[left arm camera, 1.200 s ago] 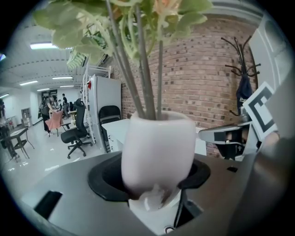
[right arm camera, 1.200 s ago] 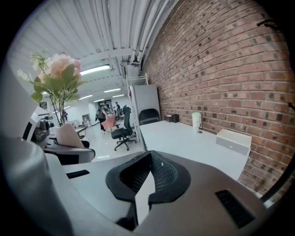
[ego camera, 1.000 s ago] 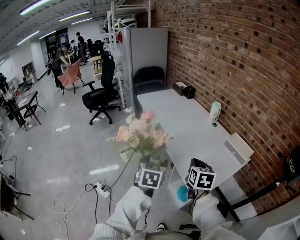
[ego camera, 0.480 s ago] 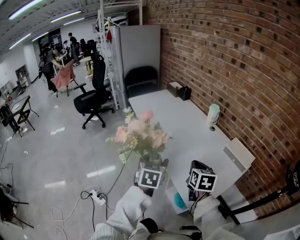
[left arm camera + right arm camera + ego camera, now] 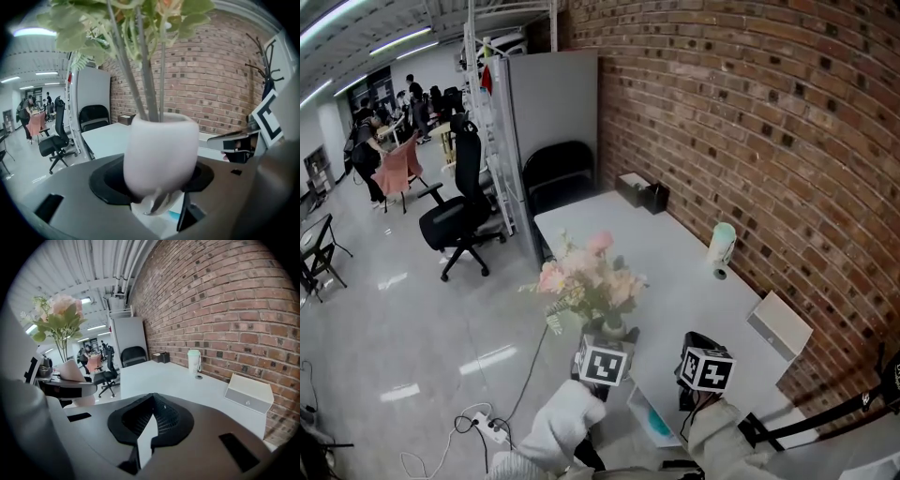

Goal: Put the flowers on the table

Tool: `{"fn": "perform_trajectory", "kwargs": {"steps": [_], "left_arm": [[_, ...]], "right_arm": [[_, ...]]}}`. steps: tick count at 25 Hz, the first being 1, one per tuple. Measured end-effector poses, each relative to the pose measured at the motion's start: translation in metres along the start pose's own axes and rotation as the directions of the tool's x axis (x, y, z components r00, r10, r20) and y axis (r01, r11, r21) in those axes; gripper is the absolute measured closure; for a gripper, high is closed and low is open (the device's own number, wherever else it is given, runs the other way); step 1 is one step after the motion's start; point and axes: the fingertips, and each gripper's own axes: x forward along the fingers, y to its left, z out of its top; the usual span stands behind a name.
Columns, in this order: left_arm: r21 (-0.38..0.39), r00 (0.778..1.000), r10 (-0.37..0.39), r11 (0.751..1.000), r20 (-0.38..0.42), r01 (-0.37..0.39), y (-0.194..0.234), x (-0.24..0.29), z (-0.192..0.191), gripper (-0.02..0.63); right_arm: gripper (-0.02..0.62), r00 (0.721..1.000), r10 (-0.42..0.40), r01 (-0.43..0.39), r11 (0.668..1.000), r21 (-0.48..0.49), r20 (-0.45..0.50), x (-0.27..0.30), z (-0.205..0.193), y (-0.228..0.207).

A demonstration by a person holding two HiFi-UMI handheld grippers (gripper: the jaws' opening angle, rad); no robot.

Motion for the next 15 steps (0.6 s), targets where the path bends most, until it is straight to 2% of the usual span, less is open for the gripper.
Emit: {"fn": "perform_trajectory", "kwargs": {"steps": [7, 11, 15], "left_arm": [[0.02, 1.0, -0.025, 0.999, -0.018, 0.025, 0.058, 0.042, 0.035, 0.314], [0.045, 0.999, -0.037, 0.998, 0.005, 0.037, 0.082, 0.066, 0.056, 0.314], [0.062, 0.998, -0.056, 0.996, -0.018, 0.057, 0.106, 0.089, 0.071, 0.314]], "right_arm": [[0.572, 0.999, -0.04, 0.039, 0.999, 0.03, 0.007, 0.052, 0.038, 0.017], [0.572, 0.997, -0.076, 0.076, 0.996, 0.053, 0.01, 0.078, 0.057, 0.017], [0.572, 0.996, -0.083, 0.081, 0.994, 0.07, 0.021, 0.108, 0.078, 0.027]]}}
